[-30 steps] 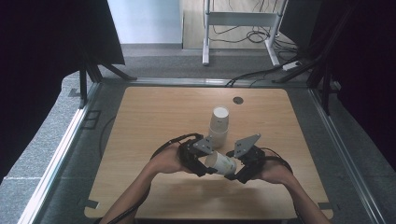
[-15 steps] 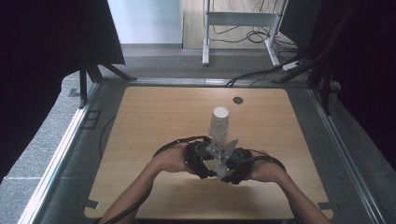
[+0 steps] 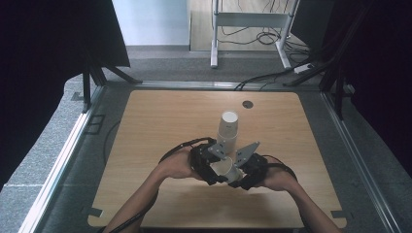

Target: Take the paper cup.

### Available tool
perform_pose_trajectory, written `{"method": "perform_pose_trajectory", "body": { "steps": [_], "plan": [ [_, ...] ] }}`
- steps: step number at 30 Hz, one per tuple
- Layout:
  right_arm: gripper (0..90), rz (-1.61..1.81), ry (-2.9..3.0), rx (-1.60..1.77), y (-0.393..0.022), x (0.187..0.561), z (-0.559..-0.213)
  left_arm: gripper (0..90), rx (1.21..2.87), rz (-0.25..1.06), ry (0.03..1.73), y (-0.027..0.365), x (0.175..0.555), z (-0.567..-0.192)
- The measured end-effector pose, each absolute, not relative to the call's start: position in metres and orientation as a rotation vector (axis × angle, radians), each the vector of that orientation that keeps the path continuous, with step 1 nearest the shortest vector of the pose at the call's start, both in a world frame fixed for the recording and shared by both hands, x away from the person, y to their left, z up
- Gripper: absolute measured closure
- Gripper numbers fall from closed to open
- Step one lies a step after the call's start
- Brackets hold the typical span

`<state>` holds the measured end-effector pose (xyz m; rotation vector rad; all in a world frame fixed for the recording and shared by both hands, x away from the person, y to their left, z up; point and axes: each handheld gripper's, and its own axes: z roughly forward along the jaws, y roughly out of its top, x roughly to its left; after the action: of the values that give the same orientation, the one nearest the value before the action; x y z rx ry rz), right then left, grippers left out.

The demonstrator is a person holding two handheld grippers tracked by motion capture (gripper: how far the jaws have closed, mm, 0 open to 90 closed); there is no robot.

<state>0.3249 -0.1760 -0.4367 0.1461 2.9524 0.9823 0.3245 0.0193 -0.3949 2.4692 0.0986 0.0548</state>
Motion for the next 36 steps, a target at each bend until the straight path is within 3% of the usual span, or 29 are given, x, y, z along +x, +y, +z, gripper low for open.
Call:
{"method": "perform_pose_trajectory", "body": {
  "steps": [13, 29, 36],
  "plan": [
    [36.8, 1.391, 2.799, 0.258, -0.194, 0.325, -0.449, 24.9, 2.327, 0.047, 0.156, 0.027, 0.329, -0.393],
    [35.4, 1.459, 2.791, 0.268, -0.193, 0.326, -0.457, 33.4, 2.317, 0.052, 0.135, 0.026, 0.327, -0.391],
    [17.5, 1.407, 2.780, 0.285, -0.190, 0.326, -0.458, 33.6, 2.335, 0.094, 0.127, 0.024, 0.326, -0.384]
  ]
}}
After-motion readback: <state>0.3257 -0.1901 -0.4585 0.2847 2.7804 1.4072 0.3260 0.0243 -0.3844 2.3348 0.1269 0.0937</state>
